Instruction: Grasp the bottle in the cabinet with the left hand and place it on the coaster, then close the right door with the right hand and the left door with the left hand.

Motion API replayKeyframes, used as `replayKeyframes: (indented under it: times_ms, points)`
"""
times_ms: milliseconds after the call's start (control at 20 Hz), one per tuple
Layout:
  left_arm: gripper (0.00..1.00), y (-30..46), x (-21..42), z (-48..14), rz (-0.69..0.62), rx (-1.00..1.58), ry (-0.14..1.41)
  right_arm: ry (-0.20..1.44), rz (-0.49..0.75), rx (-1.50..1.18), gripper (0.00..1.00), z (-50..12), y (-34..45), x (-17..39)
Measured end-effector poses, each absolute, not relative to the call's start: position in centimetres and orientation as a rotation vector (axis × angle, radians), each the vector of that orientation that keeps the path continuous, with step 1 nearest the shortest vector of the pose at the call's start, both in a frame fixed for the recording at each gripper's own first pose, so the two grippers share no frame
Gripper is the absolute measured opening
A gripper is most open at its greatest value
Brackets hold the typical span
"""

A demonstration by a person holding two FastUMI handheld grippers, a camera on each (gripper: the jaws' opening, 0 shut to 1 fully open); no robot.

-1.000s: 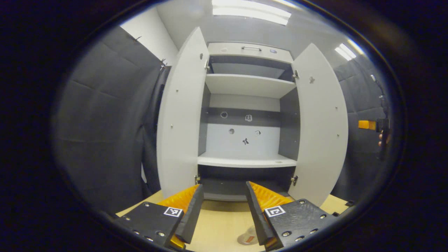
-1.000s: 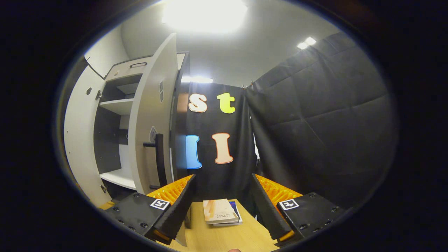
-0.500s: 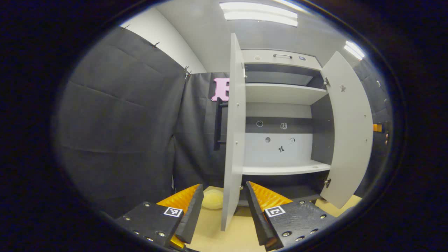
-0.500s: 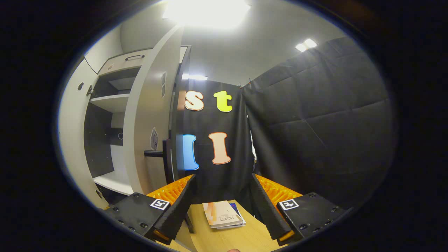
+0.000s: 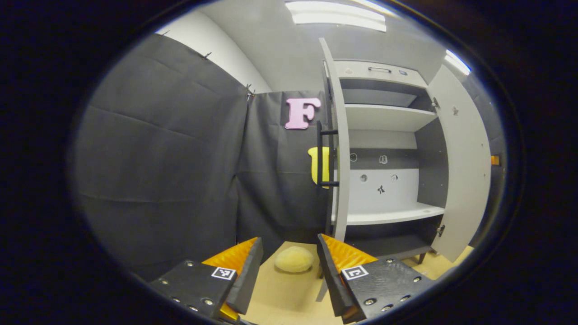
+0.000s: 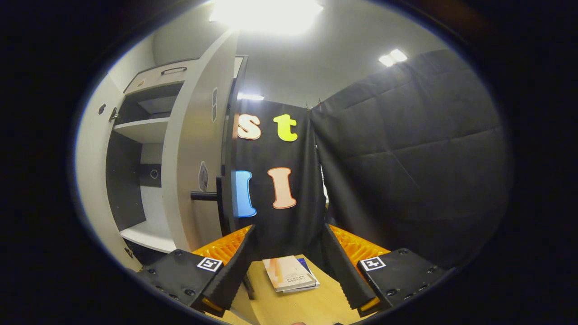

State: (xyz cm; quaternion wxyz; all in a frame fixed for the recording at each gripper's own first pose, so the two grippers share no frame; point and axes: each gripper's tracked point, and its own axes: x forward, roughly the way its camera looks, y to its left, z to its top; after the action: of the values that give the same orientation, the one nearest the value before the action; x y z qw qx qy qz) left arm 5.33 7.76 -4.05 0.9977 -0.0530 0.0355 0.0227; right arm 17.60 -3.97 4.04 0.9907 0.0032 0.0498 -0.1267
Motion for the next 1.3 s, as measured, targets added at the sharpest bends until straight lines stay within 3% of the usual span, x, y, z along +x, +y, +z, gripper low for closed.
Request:
replayKeyframes:
  times_ms: [500, 700, 1150, 1300]
  points:
    - [0.7, 7.7, 7.1, -4.9, -0.037, -0.118, 0.067, 0.098, -0.229, -0.006, 0.92, 4.3, 0.6, 17.1]
    - [0.69, 8.4, 7.7, -4.8, -0.051, -0.13, 0.053, 0.094, -0.189, -0.014, 0.95, 4.5, 3.6, 17.3]
    - [0.69, 11.8, 7.2, -5.6, -0.014, -0.107, 0.058, 0.1, -0.067, 0.022, 0.92, 3.8, 11.0, 19.4]
    - [0.7, 12.8, 6.6, -5.8, 0.001, -0.103, 0.07, 0.107, -0.03, 0.025, 0.95, 3.3, 13.1, 20.3]
